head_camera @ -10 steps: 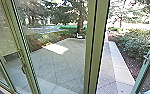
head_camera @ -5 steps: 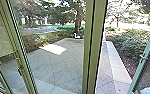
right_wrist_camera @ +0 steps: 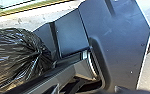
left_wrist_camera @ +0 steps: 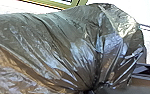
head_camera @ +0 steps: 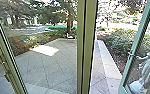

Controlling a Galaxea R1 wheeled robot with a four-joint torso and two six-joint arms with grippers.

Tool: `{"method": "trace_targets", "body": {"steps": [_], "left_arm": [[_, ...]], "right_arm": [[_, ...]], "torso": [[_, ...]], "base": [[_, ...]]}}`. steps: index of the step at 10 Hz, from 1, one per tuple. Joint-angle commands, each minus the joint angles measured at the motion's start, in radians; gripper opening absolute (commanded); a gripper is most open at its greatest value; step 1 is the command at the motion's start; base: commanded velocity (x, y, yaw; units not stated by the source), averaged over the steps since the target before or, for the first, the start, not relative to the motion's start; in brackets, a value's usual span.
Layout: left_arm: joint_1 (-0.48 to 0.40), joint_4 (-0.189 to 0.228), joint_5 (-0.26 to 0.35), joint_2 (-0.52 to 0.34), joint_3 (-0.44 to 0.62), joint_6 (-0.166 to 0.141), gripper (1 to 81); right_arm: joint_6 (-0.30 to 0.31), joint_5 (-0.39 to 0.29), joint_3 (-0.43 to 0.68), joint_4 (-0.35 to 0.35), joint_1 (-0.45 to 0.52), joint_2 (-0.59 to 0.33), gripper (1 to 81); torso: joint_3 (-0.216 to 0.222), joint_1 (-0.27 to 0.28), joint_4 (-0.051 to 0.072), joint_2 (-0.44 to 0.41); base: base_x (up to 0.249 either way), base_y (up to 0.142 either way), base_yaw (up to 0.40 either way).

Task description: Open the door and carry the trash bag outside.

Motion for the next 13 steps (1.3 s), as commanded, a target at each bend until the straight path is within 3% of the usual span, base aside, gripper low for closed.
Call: {"method": "trace_targets", "body": {"steps": [1, 13], "left_arm": [[-0.043, 0.013, 0.049, -0.002, -0.001, 0.007, 1.0], [-0.046, 0.011, 0.049, -0.004, -0.004, 0.007, 1.0]], "right_arm": [[-0.003, -0.053, 0.007, -0.001, 0.044, 0.011, 81.1], [-0.009, -0.053, 0.007, -0.001, 0.038, 0.018, 81.1]], "torso": [[0.000, 0.000, 0.000, 0.000], [0.000, 0.000, 0.000, 0.000]], "base": [[0.000, 0.000, -0.236], [0.000, 0.000, -0.209]]}}
